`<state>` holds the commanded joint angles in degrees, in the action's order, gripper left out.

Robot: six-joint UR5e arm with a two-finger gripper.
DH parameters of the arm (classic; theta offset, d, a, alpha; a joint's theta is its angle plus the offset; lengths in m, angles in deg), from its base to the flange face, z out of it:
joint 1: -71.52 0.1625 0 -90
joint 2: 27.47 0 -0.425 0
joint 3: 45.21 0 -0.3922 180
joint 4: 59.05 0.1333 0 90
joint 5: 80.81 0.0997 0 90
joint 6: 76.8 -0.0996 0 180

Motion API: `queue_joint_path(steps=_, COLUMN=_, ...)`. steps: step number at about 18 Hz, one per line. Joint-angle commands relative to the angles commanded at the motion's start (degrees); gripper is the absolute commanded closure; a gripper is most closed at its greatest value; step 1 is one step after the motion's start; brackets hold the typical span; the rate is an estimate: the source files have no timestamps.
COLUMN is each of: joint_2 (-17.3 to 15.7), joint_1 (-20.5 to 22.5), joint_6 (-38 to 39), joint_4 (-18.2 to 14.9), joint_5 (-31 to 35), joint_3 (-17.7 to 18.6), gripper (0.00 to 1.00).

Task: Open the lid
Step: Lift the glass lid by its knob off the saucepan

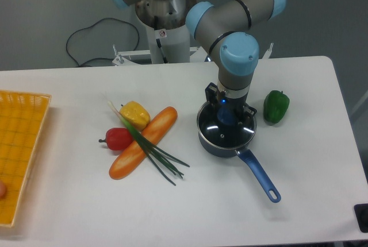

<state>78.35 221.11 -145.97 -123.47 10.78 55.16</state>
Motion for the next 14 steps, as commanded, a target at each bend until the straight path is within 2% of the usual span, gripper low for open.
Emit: queue_joint_path(steps=14, joint_2=-0.09, joint_1=0.26, joint_6=-0.53, joint_4=-0.97, joint_5=0.26, joint_3=-3.87, gripper=0.45)
